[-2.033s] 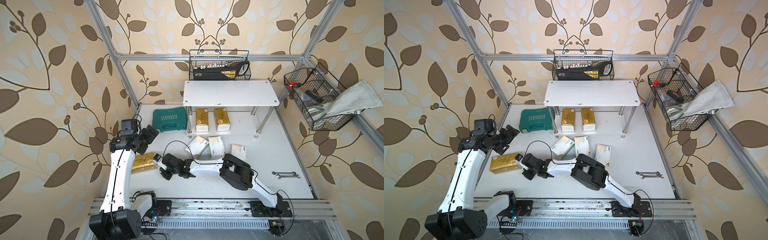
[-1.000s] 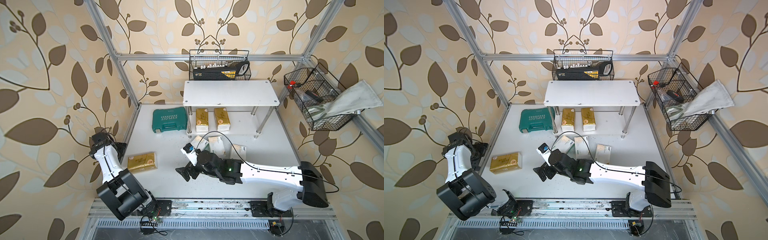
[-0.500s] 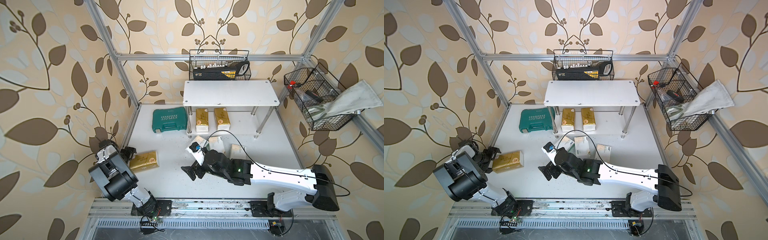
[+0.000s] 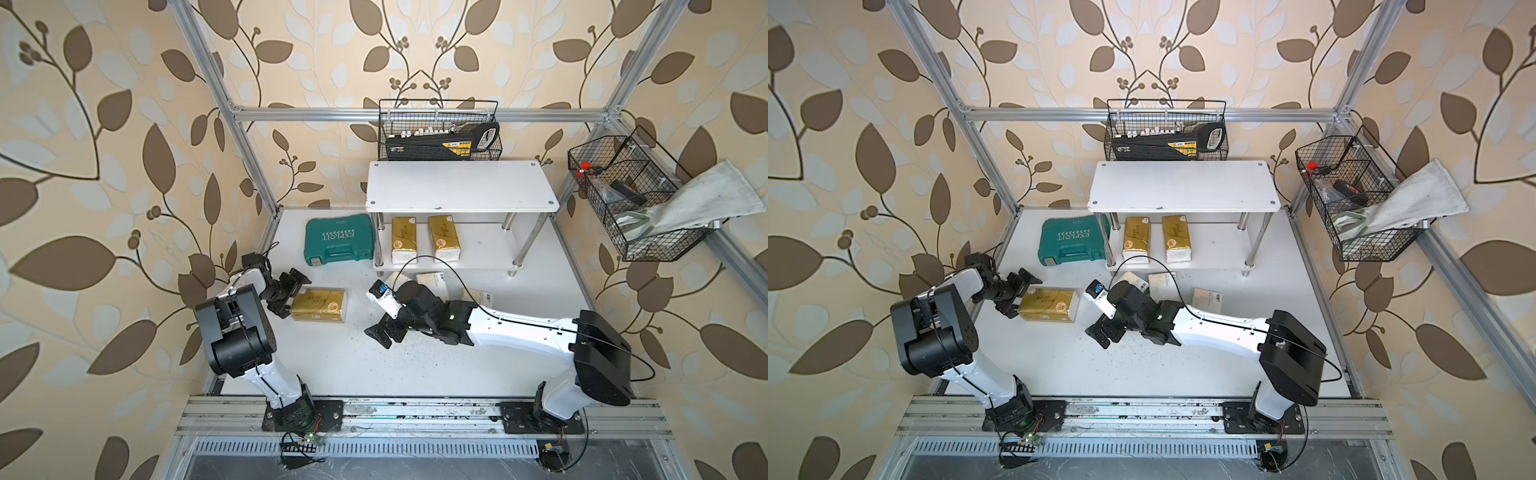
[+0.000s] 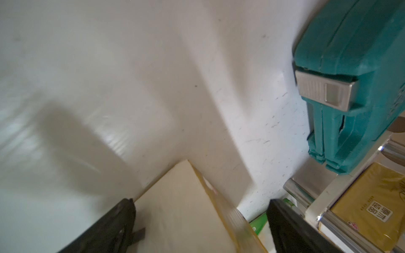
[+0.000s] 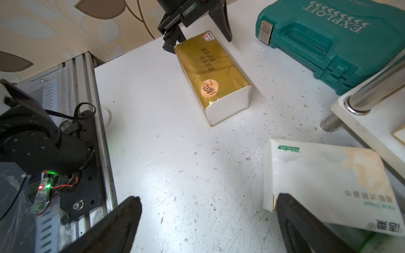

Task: Place the tissue boxes on the shelf by color
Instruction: Move the box of tissues to the center of the board.

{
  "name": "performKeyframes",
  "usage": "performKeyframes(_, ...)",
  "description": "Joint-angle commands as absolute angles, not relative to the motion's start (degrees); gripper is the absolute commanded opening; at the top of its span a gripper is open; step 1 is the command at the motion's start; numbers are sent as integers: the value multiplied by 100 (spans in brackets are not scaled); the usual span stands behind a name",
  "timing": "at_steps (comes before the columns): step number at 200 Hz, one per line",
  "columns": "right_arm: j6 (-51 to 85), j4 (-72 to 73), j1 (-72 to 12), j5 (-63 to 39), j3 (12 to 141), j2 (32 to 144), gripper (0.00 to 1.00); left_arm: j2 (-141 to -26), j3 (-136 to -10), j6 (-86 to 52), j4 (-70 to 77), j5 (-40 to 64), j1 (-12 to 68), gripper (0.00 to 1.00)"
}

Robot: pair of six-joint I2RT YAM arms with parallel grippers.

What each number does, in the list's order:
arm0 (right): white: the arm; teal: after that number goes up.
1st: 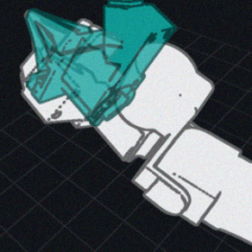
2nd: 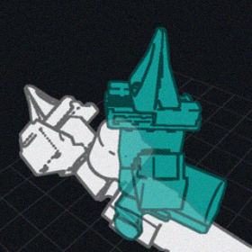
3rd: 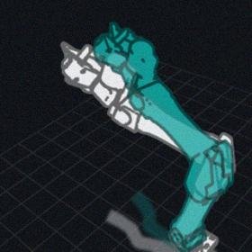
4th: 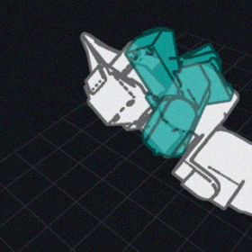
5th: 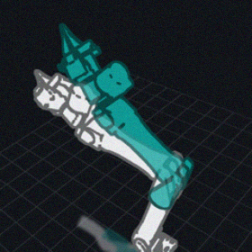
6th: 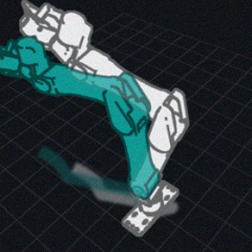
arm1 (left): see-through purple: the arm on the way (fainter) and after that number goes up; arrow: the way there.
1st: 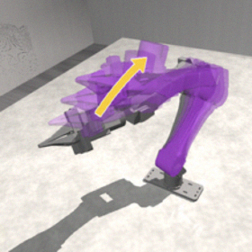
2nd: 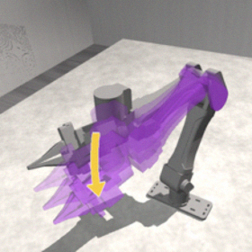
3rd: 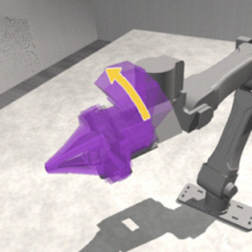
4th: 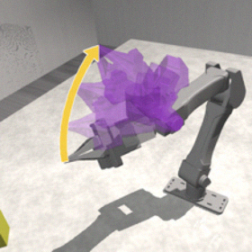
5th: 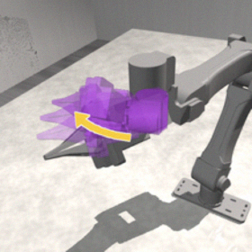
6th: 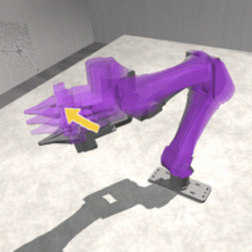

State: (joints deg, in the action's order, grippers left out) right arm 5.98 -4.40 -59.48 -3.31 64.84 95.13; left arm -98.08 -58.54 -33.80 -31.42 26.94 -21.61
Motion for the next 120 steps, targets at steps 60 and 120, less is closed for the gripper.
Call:
performKeyframes(60,226,-620,-5586,-1090,8403,11530,99,-10221,-6620,-2984,-3221,3064,-1619,99)
performKeyframes(120,345,-731,-5598,-932,9450,12449,99,-10288,-6741,-2945,-3278,3059,-1528,99)
